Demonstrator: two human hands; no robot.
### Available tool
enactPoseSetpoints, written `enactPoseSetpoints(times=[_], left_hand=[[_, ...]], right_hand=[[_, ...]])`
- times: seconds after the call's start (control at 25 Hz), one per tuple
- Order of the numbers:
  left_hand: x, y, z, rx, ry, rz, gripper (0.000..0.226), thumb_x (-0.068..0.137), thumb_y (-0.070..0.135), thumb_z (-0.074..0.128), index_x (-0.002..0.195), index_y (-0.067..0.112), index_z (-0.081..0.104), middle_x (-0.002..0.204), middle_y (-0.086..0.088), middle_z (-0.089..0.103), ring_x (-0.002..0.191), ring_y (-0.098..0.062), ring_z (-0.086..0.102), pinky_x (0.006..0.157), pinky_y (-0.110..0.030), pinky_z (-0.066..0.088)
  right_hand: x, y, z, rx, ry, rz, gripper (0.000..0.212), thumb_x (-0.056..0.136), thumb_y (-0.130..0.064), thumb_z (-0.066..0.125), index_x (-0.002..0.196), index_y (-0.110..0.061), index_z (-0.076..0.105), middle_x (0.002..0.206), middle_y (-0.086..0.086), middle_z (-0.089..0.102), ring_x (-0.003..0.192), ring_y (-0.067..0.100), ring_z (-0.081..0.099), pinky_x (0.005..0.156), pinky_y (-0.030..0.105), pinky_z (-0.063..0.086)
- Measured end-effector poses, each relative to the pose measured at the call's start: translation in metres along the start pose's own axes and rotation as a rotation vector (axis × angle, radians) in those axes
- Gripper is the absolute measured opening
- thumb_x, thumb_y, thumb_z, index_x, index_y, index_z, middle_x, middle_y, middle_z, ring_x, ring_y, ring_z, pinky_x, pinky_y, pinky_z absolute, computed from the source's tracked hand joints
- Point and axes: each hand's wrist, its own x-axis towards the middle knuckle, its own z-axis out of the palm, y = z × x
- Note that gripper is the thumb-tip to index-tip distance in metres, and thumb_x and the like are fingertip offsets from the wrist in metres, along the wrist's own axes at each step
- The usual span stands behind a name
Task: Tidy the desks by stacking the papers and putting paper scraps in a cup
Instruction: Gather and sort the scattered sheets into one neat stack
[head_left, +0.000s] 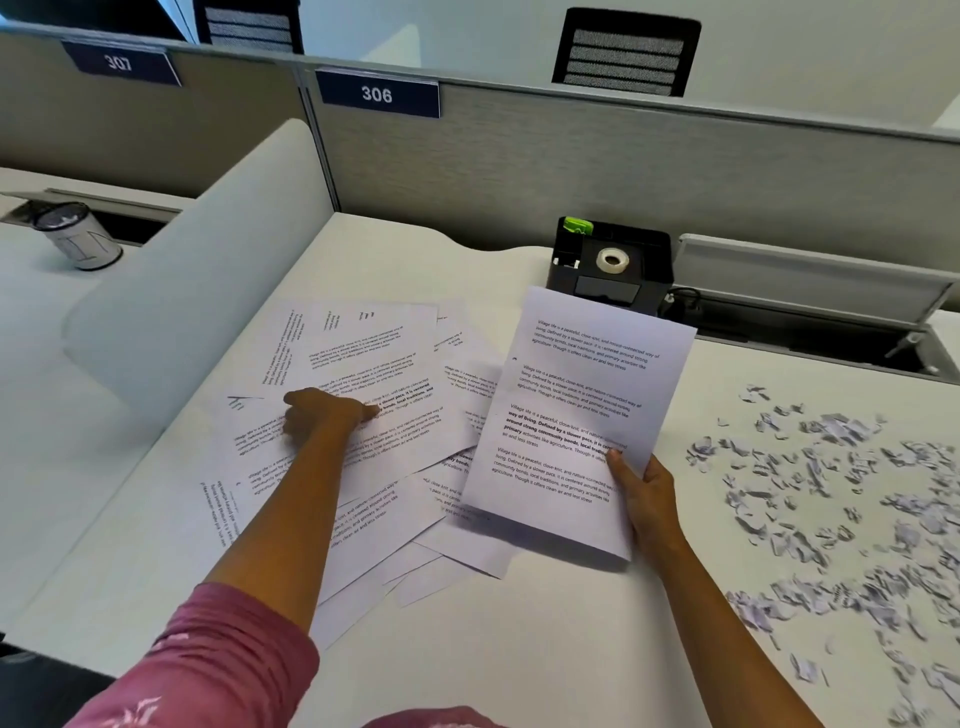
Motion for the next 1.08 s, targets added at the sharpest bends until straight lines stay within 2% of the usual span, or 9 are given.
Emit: enactPoseSetpoints(times=[0.2, 0.28, 0.36, 0.48, 0.6, 0.68, 0.8, 0.96, 1.08], left_hand=[[-0.006, 0.003, -0.007, 0.123, 0.038, -0.069, 0.113, 0.053, 0.059, 0.088, 0.133, -0.002, 0.037, 0.143, -0.021, 0.037, 0.135, -0.033, 0.031, 0.112, -0.042, 0.030], [-0.009, 0.006, -0.009, 0.103, 0.032, -0.058, 0.117, 0.058, 0.053, 0.088, 0.142, -0.001, 0.027, 0.148, -0.022, 0.031, 0.139, -0.034, 0.028, 0.113, -0.042, 0.029], [-0.015, 0.008, -0.011, -0.043, -0.008, -0.045, 0.129, 0.065, 0.037, 0.090, 0.152, 0.004, 0.002, 0.157, -0.024, 0.017, 0.145, -0.034, 0.022, 0.114, -0.043, 0.029], [-0.024, 0.003, -0.011, -0.272, -0.024, 0.011, 0.132, 0.068, 0.021, 0.089, 0.152, 0.006, -0.012, 0.152, -0.022, 0.032, 0.139, -0.035, 0.038, 0.109, -0.043, 0.037], [-0.035, -0.015, -0.008, -0.398, 0.058, 0.064, 0.099, 0.076, 0.016, 0.083, 0.148, 0.003, 0.016, 0.139, -0.022, 0.049, 0.126, -0.038, 0.051, 0.100, -0.044, 0.046], [-0.044, -0.034, -0.006, -0.519, 0.097, 0.084, 0.067, 0.079, 0.013, 0.079, 0.130, 0.005, 0.037, 0.130, -0.019, 0.057, 0.116, -0.037, 0.057, 0.089, -0.041, 0.050], [-0.055, -0.068, -0.009, -0.598, 0.119, 0.115, 0.051, 0.079, 0.017, 0.078, 0.116, 0.010, 0.044, 0.118, -0.014, 0.064, 0.107, -0.035, 0.062, 0.077, -0.035, 0.048], [-0.056, -0.103, -0.019, -0.472, 0.140, 0.045, 0.065, 0.074, 0.023, 0.082, 0.121, 0.011, 0.038, 0.120, -0.015, 0.063, 0.106, -0.037, 0.062, 0.086, -0.046, 0.053], [-0.055, -0.119, -0.022, -0.332, 0.129, -0.036, 0.100, 0.074, 0.027, 0.084, 0.145, 0.003, 0.017, 0.136, -0.020, 0.053, 0.125, -0.041, 0.051, 0.105, -0.054, 0.040]], right_hand=[[-0.001, 0.000, -0.001, 0.014, 0.003, 0.003, 0.020, 0.092, -0.021, 0.068, 0.112, -0.019, 0.069, 0.109, 0.002, 0.075, 0.102, 0.027, 0.070, 0.094, 0.047, 0.055], [-0.002, -0.001, 0.000, 0.016, -0.007, 0.006, 0.019, 0.092, -0.020, 0.068, 0.110, -0.019, 0.070, 0.108, 0.002, 0.075, 0.100, 0.027, 0.071, 0.091, 0.045, 0.056], [-0.002, -0.003, 0.000, 0.013, -0.015, 0.009, 0.018, 0.092, -0.020, 0.068, 0.110, -0.020, 0.069, 0.107, 0.002, 0.075, 0.098, 0.027, 0.071, 0.087, 0.042, 0.057], [-0.004, -0.005, 0.000, 0.010, -0.024, -0.008, 0.021, 0.093, -0.019, 0.066, 0.114, -0.016, 0.068, 0.105, 0.001, 0.075, 0.095, 0.023, 0.072, 0.074, 0.029, 0.058], [-0.006, -0.006, 0.000, 0.004, -0.036, -0.029, 0.025, 0.094, -0.017, 0.065, 0.118, -0.012, 0.066, 0.104, -0.001, 0.074, 0.089, 0.016, 0.072, 0.068, 0.021, 0.057], [-0.006, -0.006, -0.001, -0.007, -0.033, -0.028, 0.027, 0.094, -0.018, 0.065, 0.120, -0.012, 0.065, 0.106, 0.000, 0.074, 0.088, 0.015, 0.072, 0.069, 0.021, 0.057], [-0.006, -0.007, -0.001, -0.024, -0.039, -0.023, 0.027, 0.094, -0.020, 0.065, 0.121, -0.013, 0.065, 0.107, 0.000, 0.073, 0.088, 0.014, 0.071, 0.067, 0.019, 0.057], [-0.004, -0.007, -0.001, -0.063, -0.046, -0.030, 0.031, 0.094, -0.022, 0.064, 0.124, -0.014, 0.063, 0.112, 0.002, 0.071, 0.095, 0.020, 0.069, 0.075, 0.026, 0.057], [-0.002, -0.004, -0.001, -0.093, -0.047, -0.020, 0.038, 0.094, -0.027, 0.065, 0.129, -0.013, 0.060, 0.118, 0.005, 0.070, 0.103, 0.027, 0.068, 0.089, 0.041, 0.056]])
